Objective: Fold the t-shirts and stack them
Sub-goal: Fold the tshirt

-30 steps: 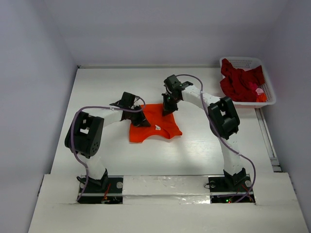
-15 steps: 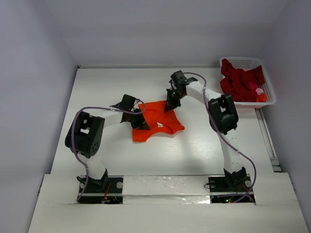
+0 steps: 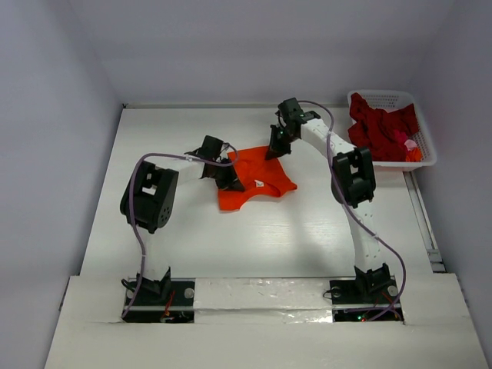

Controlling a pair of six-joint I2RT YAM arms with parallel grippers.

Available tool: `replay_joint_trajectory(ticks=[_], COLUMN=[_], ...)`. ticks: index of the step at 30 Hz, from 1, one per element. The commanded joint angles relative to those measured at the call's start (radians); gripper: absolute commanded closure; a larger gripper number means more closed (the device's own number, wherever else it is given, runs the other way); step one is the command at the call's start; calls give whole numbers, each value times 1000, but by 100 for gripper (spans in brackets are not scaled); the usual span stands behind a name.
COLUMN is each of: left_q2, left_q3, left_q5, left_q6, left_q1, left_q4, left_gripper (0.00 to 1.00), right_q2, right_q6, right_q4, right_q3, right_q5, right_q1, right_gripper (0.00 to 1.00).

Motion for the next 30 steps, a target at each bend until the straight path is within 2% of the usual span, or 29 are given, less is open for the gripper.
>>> replay_joint_trajectory(ticks=[1, 6, 17, 30], left_q2=[41, 82, 82, 30], left_q3=[96, 152, 147, 180], left_q5=[-24, -33, -45, -32], left_q6=[34, 53, 93, 93], left_q1=[-1, 28, 99, 99], left_q4=[-42, -71, -96, -120], left_gripper=[100, 100, 100, 100], right_q2=[14, 19, 0, -21], right_q6=[-10, -1, 5, 10], right_q4=[-28, -22, -5, 9], right_q3=[64, 67, 43, 18], right_q5=[-2, 1, 1, -22], right_q1=[0, -23, -43, -43], right_gripper=[100, 100, 100, 100])
